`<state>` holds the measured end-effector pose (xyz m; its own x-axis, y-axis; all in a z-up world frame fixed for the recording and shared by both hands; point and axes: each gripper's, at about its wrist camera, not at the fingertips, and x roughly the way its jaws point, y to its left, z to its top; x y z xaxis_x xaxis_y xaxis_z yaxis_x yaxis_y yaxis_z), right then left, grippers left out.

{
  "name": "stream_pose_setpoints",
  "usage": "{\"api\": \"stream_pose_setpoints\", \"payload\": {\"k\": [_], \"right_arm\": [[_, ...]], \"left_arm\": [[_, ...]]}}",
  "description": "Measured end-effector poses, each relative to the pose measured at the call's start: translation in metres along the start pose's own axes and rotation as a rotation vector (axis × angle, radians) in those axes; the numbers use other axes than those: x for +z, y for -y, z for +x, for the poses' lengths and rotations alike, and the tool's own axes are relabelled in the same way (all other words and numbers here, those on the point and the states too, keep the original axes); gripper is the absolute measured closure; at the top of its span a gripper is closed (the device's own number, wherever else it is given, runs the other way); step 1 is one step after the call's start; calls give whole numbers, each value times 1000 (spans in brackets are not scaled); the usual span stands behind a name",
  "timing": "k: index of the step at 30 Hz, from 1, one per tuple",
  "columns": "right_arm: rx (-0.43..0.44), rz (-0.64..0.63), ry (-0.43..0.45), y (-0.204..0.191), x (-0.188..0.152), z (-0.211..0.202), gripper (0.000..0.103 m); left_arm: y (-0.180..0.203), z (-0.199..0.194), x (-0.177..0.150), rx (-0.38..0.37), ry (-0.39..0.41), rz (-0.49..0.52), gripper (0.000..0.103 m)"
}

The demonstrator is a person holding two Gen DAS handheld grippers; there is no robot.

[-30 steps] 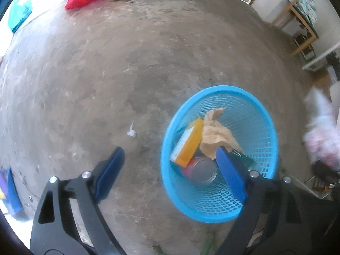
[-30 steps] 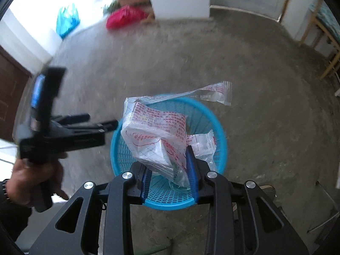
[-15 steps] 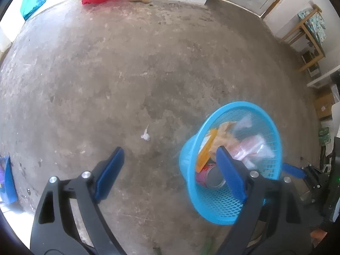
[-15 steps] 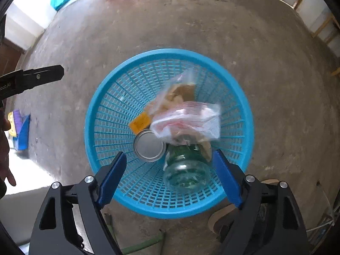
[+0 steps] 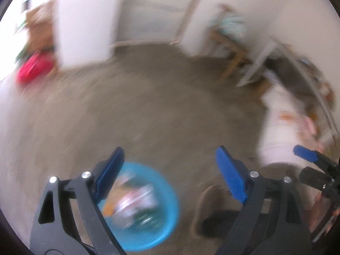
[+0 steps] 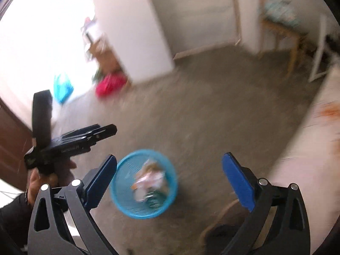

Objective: Collect trash
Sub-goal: 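Move both grippers back over the table, then grasp the pink mesh pad with the left gripper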

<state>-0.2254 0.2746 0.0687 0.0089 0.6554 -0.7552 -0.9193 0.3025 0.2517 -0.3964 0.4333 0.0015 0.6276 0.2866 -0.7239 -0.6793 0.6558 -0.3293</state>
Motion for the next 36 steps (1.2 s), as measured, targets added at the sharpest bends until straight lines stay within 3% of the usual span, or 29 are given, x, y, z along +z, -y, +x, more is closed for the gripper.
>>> {"api": "stream_pose_setpoints", "payload": {"k": [4, 6, 8, 11, 15, 16, 19, 25, 27, 32, 36], "right_arm": [[-189, 72, 112, 85, -10, -100, 6], [-336, 143, 150, 138, -30, -152, 6], [-464, 220, 166, 189, -54, -192, 6], [-583, 346, 174, 250, -92, -233, 6], [-674, 522, 204, 306, -140, -261, 6], [-680, 552, 209, 315, -149, -262, 6], [-675, 602, 213, 334, -170, -260, 6], [-683, 670, 203, 356, -188, -269, 6], [-692, 697, 209, 361, -191, -273, 6], [-716, 724, 186, 371, -195, -272, 6], [-736, 745, 176, 375, -198, -273, 6]], "left_arm": [[152, 12, 49, -192, 40, 218, 13], [230, 26, 62, -271, 29, 344, 13], [315, 42, 69, -373, 14, 499, 13], [433, 78, 69, -511, -28, 720, 10], [569, 146, 56, -560, -136, 983, 9], [600, 166, 51, -535, -141, 1051, 10], [664, 214, 43, -532, -190, 1172, 9], [731, 282, 32, -516, -301, 1346, 10], [744, 298, 31, -507, -302, 1400, 10], [762, 326, 32, -548, -436, 1410, 10], [757, 331, 26, -548, -428, 1410, 9]]}}
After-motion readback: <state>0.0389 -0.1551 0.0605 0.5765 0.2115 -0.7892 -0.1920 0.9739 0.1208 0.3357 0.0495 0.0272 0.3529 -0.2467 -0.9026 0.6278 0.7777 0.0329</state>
